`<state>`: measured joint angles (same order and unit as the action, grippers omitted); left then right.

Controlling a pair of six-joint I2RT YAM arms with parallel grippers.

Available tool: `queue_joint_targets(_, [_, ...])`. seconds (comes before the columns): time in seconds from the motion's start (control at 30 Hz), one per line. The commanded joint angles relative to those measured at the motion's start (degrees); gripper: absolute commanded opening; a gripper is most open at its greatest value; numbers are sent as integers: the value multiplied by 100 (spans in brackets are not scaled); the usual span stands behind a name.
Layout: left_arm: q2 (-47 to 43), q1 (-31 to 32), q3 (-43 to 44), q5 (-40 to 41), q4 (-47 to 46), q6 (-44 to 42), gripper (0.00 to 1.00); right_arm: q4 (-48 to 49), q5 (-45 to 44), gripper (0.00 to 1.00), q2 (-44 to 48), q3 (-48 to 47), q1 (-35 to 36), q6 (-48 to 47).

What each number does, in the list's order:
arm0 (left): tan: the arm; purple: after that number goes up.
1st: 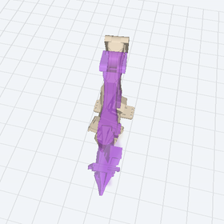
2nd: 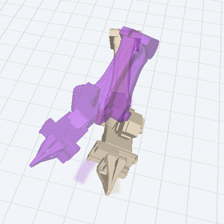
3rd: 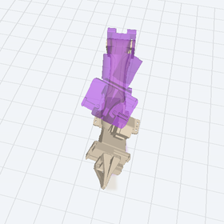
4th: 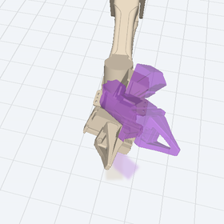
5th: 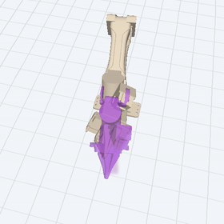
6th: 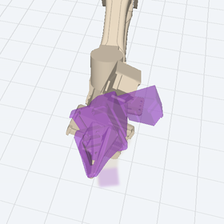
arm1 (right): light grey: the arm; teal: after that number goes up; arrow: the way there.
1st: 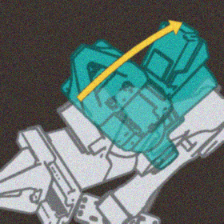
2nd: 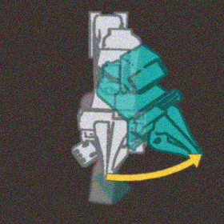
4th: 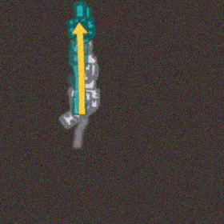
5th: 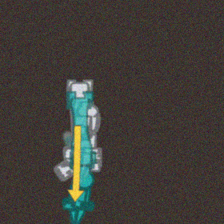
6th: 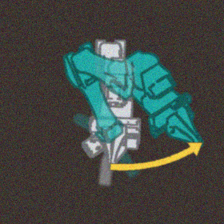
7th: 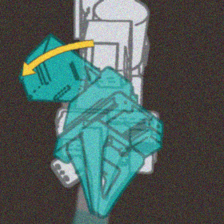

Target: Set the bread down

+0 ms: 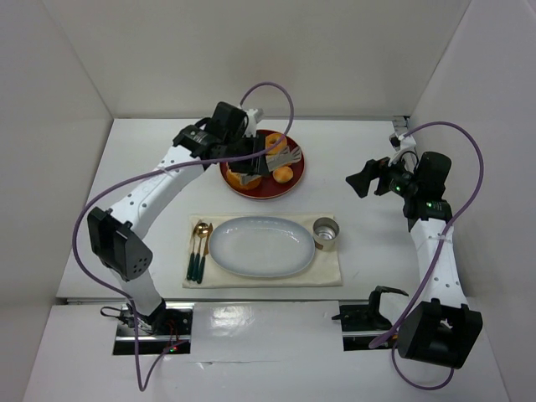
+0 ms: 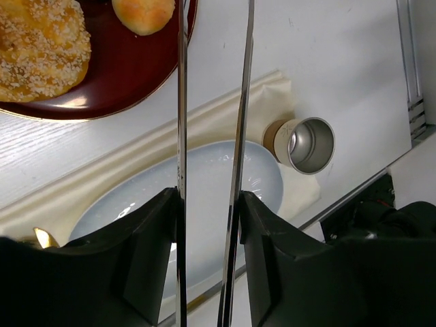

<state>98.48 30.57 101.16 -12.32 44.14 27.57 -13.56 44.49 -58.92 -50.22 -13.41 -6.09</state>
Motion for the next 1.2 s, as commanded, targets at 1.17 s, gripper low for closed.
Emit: queue_joint_targets(1.17, [1473, 1574, 1722, 4070, 1264, -2546, 54, -32, 174, 100, -6, -146, -30, -86])
